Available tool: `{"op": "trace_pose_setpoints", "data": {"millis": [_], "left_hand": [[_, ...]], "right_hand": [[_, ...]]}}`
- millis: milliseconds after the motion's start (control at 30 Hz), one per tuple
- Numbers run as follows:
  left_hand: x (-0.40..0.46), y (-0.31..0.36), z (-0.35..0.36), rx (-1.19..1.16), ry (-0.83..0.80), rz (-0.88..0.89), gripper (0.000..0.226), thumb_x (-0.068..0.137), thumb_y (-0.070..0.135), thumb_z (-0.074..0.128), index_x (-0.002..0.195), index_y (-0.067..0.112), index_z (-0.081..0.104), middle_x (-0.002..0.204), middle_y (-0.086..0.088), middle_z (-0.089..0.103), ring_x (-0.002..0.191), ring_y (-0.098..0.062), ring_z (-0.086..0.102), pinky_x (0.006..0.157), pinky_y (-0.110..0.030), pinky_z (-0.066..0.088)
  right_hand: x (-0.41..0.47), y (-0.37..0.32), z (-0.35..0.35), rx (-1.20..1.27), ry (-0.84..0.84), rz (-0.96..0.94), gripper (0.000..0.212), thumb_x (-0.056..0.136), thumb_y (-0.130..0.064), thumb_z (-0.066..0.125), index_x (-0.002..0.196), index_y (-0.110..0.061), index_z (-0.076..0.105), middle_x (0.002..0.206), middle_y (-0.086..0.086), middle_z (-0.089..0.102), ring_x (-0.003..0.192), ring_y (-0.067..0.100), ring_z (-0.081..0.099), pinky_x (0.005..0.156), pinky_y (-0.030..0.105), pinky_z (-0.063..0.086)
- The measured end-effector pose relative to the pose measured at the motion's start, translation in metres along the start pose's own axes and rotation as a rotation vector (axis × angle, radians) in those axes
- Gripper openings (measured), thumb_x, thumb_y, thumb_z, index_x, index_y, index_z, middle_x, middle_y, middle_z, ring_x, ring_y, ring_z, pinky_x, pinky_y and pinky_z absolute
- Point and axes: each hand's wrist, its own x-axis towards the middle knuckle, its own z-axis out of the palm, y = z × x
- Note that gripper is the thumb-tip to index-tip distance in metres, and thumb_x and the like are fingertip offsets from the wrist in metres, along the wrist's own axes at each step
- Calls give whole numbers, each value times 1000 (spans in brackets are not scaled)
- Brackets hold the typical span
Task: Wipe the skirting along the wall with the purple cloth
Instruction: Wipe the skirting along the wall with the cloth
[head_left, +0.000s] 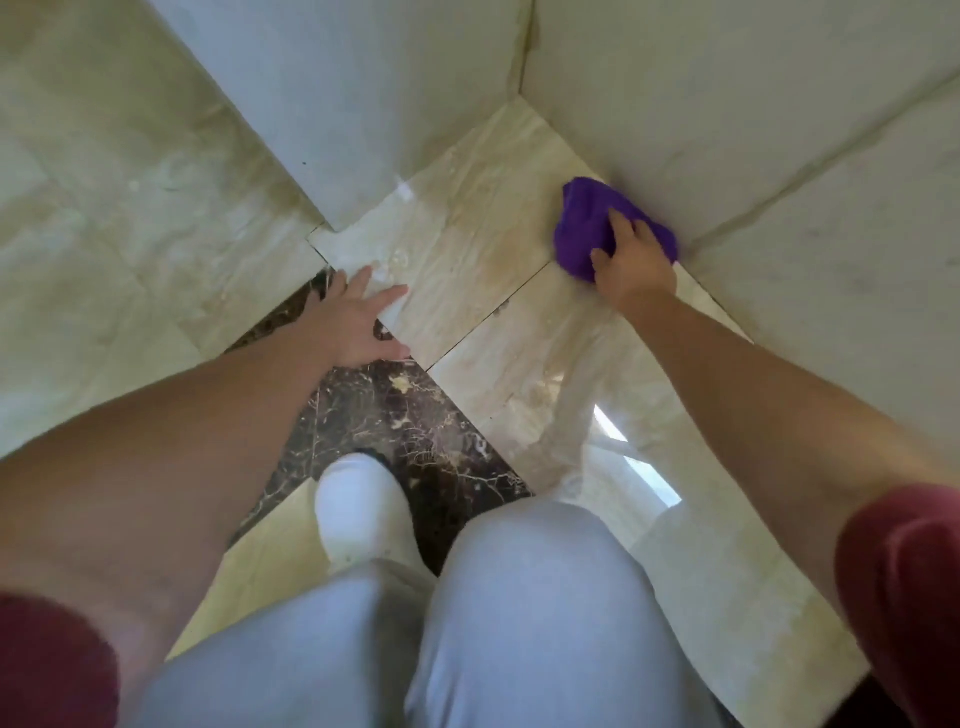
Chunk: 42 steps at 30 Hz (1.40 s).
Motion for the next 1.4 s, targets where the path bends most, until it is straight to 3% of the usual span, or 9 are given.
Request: {"op": "trace_pose_setpoints", "data": {"millis": [100, 300, 500, 600, 800, 967, 1100, 1233, 1400], "left_hand": [[11, 5, 21, -33, 28, -35, 108, 75, 76, 60, 153, 47, -8, 162, -6, -32, 149, -37, -24, 119, -65, 1], [22, -3, 32, -24, 17, -20, 114, 77, 67, 66, 150, 48, -20, 154, -8, -45, 143, -38, -35, 119, -65, -2], [22, -4, 27, -106, -24, -13, 111, 79, 56, 72, 150, 50, -14, 153, -4, -46, 141, -34, -40, 119, -63, -6], [25, -6, 25, -130, -37, -11, 110, 79, 57, 72, 149, 52, -13, 153, -2, -46, 141, -32, -41, 118, -61, -9], [-10, -18, 43, -157, 117, -108, 87, 88, 56, 59, 154, 47, 3, 165, 1, -24, 151, -32, -20, 120, -64, 3], [-67, -95, 95, -172, 161, -348, 98, 80, 77, 50, 150, 52, -15, 162, -5, -31, 150, -37, -22, 119, -66, 1], [-69, -112, 110, -218, 199, -297, 100, 78, 78, 50, 148, 55, -18, 159, -3, -37, 147, -37, -28, 119, -66, 2], [-67, -114, 113, -251, 194, -302, 101, 78, 76, 53, 147, 55, -18, 157, -3, -40, 145, -36, -32, 119, -65, -2], [-69, -115, 102, -287, 142, -307, 102, 80, 69, 61, 147, 56, -15, 157, 0, -40, 146, -34, -31, 120, -64, -1]], "right_hand": [[-5, 10, 18, 77, 112, 51, 65, 99, -29, 48, 158, -22, 22, 165, 15, 20, 151, 33, 23, 114, 50, 34], [45, -62, 47, -2, 139, -129, 70, 97, -36, 48, 159, -26, 18, 166, 20, 14, 155, 34, 10, 121, 55, 15], [126, -147, 29, 279, -3, -142, 69, 81, -21, 62, 146, -23, 41, 156, 8, 36, 143, 25, 38, 118, 36, 29], [109, -161, 28, 296, -13, -116, 62, 75, -11, 63, 135, -18, 51, 145, 5, 48, 133, 23, 49, 112, 36, 36], [-2, -205, 89, 113, -254, -614, 65, 69, -5, 65, 133, -15, 56, 142, 4, 53, 139, 22, 43, 114, 40, 31], [48, -187, 54, 42, -231, -507, 70, 75, -7, 73, 141, -16, 50, 146, 8, 51, 133, 24, 49, 100, 11, 28], [80, -158, 45, 95, -12, -280, 69, 84, -10, 63, 149, -15, 40, 152, 13, 42, 140, 28, 41, 115, 28, 29], [36, -191, 92, 75, 91, -320, 70, 85, -16, 57, 152, -17, 36, 156, 13, 36, 145, 32, 34, 117, 47, 28], [-27, -228, 128, 19, 52, -387, 71, 85, -22, 59, 152, -23, 37, 158, 13, 33, 149, 31, 27, 118, 51, 26]]}}
